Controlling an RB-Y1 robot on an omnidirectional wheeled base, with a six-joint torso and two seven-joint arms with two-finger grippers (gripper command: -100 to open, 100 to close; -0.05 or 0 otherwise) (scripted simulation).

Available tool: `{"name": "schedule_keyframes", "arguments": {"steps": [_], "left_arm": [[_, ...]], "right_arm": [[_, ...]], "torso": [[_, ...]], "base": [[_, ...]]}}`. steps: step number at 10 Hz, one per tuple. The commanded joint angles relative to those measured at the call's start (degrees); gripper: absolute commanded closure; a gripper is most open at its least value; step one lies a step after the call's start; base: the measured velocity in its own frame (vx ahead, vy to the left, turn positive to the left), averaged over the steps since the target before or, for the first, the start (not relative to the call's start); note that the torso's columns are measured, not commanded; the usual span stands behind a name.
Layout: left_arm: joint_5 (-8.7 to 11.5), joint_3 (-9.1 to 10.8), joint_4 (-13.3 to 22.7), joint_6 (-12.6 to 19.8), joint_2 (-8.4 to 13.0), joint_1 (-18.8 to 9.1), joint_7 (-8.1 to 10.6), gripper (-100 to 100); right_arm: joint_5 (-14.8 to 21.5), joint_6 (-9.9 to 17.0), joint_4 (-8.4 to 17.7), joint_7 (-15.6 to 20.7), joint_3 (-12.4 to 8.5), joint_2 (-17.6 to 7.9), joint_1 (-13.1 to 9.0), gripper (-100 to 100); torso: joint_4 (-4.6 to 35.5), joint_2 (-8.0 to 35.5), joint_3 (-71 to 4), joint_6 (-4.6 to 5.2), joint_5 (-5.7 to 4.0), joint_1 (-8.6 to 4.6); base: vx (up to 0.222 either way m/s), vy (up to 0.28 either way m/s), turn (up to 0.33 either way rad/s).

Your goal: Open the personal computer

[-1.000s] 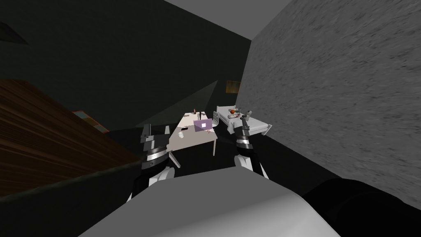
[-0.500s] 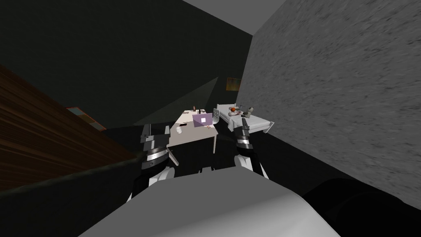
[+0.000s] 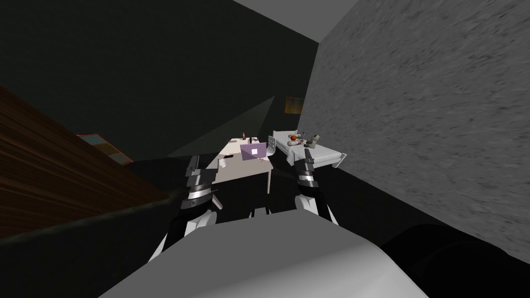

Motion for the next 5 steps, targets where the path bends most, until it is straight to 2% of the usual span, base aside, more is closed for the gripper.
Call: {"name": "schedule_keyframes", "arguments": {"steps": [1,5], "left_arm": [[1.7,0.67,2.2,2.4,3.4,-2.1,1.06,-100],[4.9,1.53,6.1,6.8,6.7,-5.9,2.92,-100]], "right_arm": [[0.0,0.0,0.0,0.0,0.0,0.0,0.0,0],[0.0,0.0,0.0,0.0,0.0,0.0,0.0,0]], "torso": [[0.0,0.0,0.0,0.00,0.00,-0.01],[0.0,0.0,0.0,0.00,-0.01,-0.03]], "base": [[0.081,-0.132,0.030],[0.093,-0.162,0.030]]}}
